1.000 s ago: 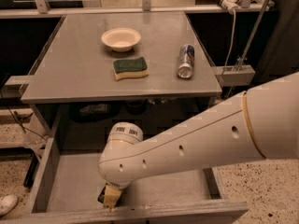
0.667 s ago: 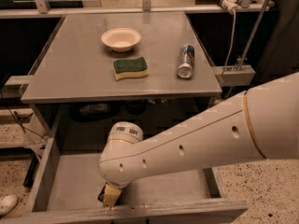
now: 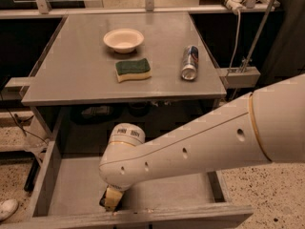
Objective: Pick rxbar chocolate from top drawer and place on counter
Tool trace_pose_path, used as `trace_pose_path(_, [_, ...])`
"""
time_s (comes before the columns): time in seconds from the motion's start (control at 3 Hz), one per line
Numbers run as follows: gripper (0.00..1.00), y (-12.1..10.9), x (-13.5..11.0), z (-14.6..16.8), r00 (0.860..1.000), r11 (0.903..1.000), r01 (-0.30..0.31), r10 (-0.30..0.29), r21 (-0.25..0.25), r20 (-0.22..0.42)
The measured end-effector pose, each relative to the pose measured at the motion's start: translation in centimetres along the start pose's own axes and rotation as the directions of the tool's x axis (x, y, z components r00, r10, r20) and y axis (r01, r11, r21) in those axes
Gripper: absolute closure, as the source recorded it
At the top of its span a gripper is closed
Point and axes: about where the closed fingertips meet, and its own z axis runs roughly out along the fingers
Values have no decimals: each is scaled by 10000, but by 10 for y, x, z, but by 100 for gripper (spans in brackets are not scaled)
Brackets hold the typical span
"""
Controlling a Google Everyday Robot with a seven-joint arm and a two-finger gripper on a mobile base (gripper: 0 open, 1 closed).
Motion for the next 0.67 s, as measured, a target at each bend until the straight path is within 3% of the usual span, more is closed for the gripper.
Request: trace_pose_path(0.67, [100, -2, -2, -9, 10000, 10000, -2, 2, 1, 0])
